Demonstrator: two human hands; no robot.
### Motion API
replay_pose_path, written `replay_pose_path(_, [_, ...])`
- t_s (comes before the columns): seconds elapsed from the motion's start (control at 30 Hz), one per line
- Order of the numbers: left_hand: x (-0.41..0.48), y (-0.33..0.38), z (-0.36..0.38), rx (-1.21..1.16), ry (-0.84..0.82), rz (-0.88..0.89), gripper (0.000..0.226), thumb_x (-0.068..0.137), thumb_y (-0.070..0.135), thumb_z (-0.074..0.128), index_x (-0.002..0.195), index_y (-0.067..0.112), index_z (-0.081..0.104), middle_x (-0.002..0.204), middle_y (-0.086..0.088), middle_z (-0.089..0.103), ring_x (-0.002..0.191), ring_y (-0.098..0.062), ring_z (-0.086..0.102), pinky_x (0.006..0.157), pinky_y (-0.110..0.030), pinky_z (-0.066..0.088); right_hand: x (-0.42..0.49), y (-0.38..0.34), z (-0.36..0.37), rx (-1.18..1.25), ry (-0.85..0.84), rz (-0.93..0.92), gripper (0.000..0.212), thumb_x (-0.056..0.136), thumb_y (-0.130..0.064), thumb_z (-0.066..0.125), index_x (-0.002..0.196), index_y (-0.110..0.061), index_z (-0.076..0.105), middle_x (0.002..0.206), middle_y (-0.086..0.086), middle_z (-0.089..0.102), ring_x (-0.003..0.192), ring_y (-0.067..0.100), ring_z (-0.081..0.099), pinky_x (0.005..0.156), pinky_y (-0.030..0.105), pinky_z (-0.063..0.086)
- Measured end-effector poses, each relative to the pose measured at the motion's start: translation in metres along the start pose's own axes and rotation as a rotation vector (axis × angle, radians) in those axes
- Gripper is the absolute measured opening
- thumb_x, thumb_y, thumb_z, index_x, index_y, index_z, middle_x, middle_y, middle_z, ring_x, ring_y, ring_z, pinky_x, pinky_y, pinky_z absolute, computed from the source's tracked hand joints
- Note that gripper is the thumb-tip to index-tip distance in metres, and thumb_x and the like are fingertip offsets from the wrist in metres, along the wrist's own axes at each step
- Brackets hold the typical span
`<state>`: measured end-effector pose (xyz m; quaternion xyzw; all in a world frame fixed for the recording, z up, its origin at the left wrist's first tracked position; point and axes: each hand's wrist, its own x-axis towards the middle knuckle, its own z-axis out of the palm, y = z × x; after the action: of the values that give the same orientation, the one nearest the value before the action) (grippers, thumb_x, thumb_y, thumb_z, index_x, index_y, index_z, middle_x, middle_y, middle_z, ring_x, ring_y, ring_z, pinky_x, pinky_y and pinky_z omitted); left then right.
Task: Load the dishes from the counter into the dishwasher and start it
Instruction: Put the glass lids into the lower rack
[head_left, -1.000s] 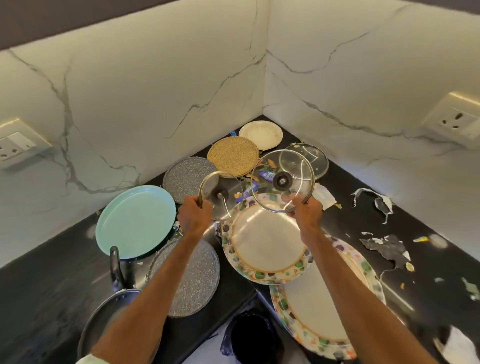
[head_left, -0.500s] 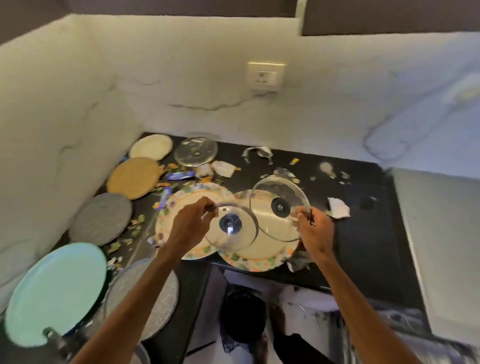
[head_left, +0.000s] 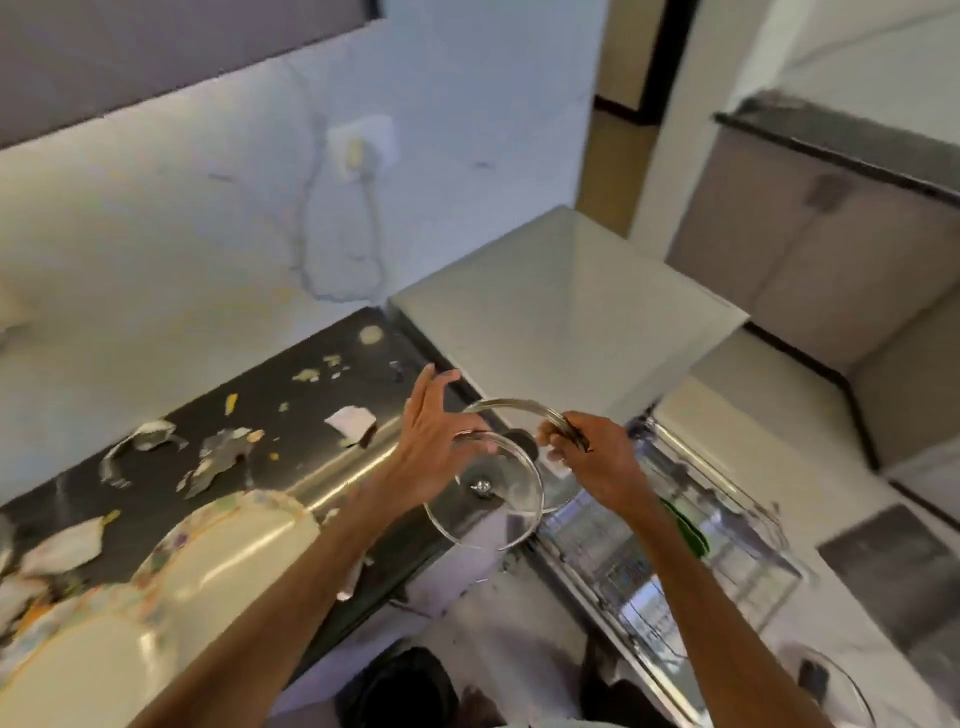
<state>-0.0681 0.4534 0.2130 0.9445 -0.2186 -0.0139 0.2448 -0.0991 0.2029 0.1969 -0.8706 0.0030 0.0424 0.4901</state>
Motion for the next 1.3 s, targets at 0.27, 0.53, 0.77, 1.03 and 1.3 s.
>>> replay_pose_path(0.27, [0.129,0.130,0.077,-0.031,-0.402,0.275,0.027,0.088,0.046,0.070,0.113,0.039,0.069,0.127,0.012,0.053,0.113,-0.009,0.056,0.098,-0.040,0.049,-0.013,0.069,-0.122,0.116,0.104,0.042,0.024,0.091,-0.011,0.070,0.110,-0.022,0.060,0.087,0.007,0.071,0.080,0.026,0.067,0.075,0.045,0.056])
replay_pose_path(0.53, [0.211,0.204,0.142,-0.072,-0.343,0.225,0.024,0.094,0.046,0.064,0.106,0.028,0.073,0.099,0.007,0.057,0.087,-0.011,0.058,0.071,-0.028,0.044,0.011,0.137,-0.212,0.100,0.342,-0.041,0.016,0.089,-0.003,0.069,0.091,-0.019,0.067,0.108,-0.002,0.071,0.104,0.019,0.066,0.086,0.042,0.057])
replay_pose_path(0.77, [0.275,0.258,0.188,-0.081,-0.283,0.170,0.024,0.094,0.047,0.061,0.106,0.030,0.073,0.098,0.003,0.059,0.088,-0.015,0.058,0.073,-0.030,0.046,0.029,0.207,-0.282,-0.124,0.073,0.128,0.040,0.093,-0.051,0.063,0.107,-0.014,0.071,0.105,0.005,0.068,0.094,0.021,0.063,0.083,0.045,0.053])
replay_pose_path(1.03, [0.347,0.289,0.248,-0.146,-0.404,0.182,0.038,0.074,0.055,0.080,0.091,0.021,0.079,0.091,0.003,0.063,0.083,-0.009,0.057,0.065,-0.021,0.041,0.040,0.277,-0.318,-0.041,0.375,0.286,0.015,0.089,-0.021,0.072,0.090,-0.008,0.068,0.081,0.003,0.065,0.073,0.020,0.055,0.068,0.030,0.040])
replay_pose_path(1.3, [0.399,0.263,0.340,-0.079,-0.530,0.183,0.041,0.078,-0.009,0.065,0.109,0.015,0.075,0.114,-0.006,0.056,0.099,-0.016,0.056,0.089,-0.019,0.043,0.012,0.391,-0.309,0.049,0.553,0.627,0.017,0.093,-0.018,0.068,0.081,-0.013,0.057,0.073,0.003,0.061,0.069,0.019,0.055,0.065,0.031,0.043])
